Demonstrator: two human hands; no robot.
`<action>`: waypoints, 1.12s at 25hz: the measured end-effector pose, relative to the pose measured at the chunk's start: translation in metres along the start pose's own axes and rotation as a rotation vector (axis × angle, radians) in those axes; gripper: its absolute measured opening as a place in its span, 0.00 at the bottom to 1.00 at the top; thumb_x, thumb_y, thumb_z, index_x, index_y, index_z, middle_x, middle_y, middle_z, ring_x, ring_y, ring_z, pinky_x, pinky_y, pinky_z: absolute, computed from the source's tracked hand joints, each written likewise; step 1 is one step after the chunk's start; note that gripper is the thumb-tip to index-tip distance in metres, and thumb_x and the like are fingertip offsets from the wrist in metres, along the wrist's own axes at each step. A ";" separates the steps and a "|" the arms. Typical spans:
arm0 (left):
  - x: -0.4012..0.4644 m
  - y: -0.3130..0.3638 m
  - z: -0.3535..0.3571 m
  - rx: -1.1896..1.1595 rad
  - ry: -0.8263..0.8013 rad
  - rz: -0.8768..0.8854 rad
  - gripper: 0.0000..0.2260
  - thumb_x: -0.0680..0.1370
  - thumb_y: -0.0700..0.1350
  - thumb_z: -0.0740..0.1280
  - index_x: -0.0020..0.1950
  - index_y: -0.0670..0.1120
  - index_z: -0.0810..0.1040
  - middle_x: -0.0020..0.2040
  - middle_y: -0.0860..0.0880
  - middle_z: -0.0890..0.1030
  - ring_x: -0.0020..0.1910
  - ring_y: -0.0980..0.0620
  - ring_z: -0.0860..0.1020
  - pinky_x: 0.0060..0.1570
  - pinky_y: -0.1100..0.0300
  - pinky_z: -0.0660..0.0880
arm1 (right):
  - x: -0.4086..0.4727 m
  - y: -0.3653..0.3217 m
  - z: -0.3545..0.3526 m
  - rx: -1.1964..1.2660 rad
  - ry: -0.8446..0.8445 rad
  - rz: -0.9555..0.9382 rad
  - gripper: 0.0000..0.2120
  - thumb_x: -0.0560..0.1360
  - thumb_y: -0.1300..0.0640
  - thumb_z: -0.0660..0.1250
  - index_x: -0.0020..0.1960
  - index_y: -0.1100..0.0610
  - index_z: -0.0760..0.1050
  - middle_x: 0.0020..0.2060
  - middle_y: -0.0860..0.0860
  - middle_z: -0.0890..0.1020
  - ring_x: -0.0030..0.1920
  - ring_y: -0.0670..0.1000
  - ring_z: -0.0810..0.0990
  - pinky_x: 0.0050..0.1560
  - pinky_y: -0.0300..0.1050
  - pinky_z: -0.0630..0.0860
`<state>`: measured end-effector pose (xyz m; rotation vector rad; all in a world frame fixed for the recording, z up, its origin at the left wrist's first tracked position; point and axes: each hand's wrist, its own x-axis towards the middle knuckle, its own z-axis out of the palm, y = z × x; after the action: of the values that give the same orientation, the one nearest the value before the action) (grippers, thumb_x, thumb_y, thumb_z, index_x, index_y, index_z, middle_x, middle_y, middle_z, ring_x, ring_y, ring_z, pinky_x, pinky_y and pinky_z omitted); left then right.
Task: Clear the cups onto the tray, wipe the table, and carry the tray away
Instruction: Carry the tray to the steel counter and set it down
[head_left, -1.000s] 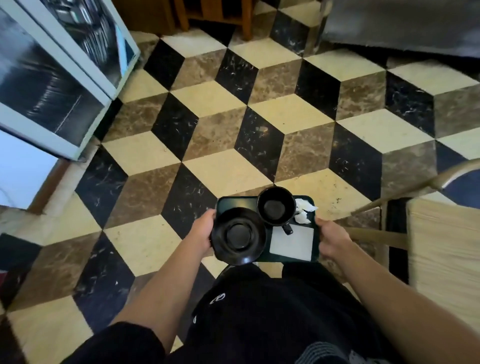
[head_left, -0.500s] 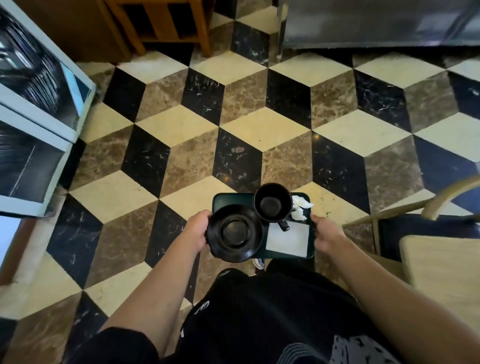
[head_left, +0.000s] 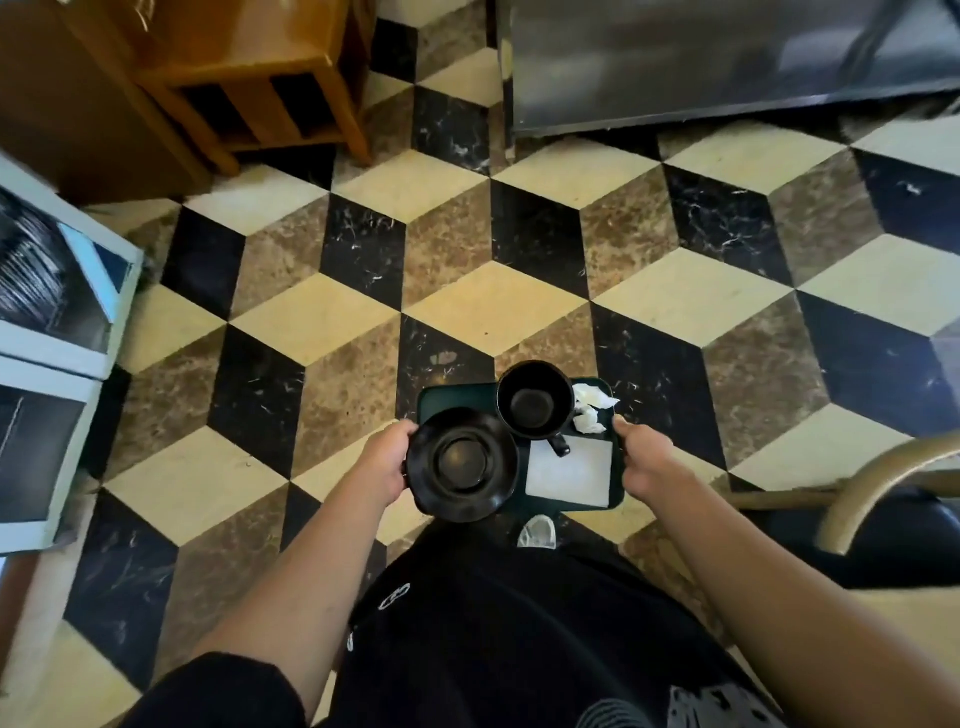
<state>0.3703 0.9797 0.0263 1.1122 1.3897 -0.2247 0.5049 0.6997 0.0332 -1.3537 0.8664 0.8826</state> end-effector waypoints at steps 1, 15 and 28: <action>0.001 0.015 0.010 0.011 -0.014 0.005 0.07 0.76 0.44 0.63 0.50 0.44 0.79 0.43 0.43 0.81 0.39 0.44 0.80 0.42 0.51 0.78 | 0.004 -0.013 0.002 0.009 0.009 -0.005 0.11 0.84 0.54 0.60 0.52 0.58 0.80 0.37 0.54 0.87 0.42 0.56 0.82 0.39 0.53 0.78; 0.133 0.260 0.130 0.121 -0.164 0.018 0.14 0.76 0.49 0.66 0.54 0.41 0.82 0.47 0.40 0.86 0.47 0.41 0.84 0.47 0.49 0.80 | 0.112 -0.221 0.074 0.149 0.161 -0.002 0.11 0.81 0.55 0.66 0.60 0.59 0.80 0.53 0.57 0.86 0.52 0.60 0.85 0.49 0.57 0.82; 0.198 0.456 0.220 0.138 -0.214 0.018 0.09 0.81 0.45 0.62 0.46 0.43 0.79 0.39 0.44 0.81 0.39 0.44 0.78 0.40 0.54 0.75 | 0.192 -0.425 0.148 0.142 0.137 -0.039 0.08 0.83 0.58 0.63 0.51 0.60 0.78 0.45 0.55 0.82 0.44 0.55 0.80 0.40 0.52 0.76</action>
<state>0.8878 1.1463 0.0351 1.1773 1.1870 -0.4202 0.9720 0.8432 0.0458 -1.3133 0.9861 0.6908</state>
